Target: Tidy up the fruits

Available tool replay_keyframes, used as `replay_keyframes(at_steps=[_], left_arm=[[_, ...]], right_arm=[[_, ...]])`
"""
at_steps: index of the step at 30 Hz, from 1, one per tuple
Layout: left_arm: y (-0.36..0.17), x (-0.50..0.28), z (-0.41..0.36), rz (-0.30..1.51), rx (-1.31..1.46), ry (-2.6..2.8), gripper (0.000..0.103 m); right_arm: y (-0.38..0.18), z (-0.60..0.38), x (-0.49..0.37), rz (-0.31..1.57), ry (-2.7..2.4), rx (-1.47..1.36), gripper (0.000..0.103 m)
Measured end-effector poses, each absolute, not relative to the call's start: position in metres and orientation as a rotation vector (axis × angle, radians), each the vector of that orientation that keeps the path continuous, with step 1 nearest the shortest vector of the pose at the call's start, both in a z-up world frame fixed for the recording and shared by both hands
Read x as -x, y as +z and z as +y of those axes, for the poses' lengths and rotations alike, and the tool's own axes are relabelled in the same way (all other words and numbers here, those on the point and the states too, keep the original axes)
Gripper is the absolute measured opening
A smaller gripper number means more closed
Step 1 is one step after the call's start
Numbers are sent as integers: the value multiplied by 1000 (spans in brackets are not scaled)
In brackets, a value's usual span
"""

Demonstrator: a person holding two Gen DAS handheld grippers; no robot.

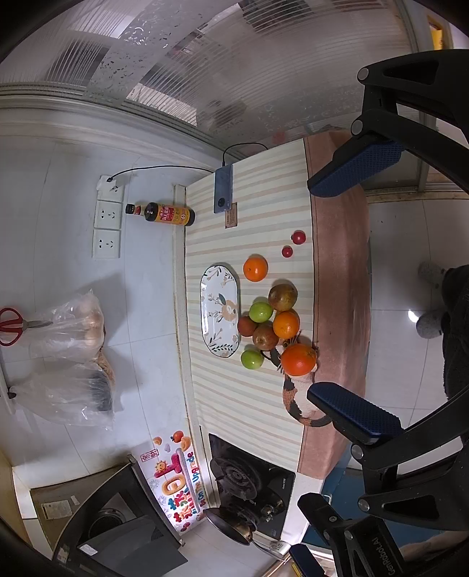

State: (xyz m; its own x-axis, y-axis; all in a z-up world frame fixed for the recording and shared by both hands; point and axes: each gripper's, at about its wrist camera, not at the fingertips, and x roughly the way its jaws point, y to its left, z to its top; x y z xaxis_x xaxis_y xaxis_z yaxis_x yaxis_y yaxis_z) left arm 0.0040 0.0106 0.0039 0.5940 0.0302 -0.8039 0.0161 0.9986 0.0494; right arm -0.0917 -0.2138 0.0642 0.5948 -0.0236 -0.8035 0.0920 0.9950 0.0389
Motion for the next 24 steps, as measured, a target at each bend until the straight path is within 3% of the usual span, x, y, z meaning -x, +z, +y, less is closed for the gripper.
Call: replay_keyframes(at_steps=[17,24], left_arm=[[2,-18,11,883,-69,19,103],[-41,-61,48,866,-105,80,103]], right_arm=[[71,-215,83,880,-58,-197,103],[31,-204,56,841,-98,-230,103]])
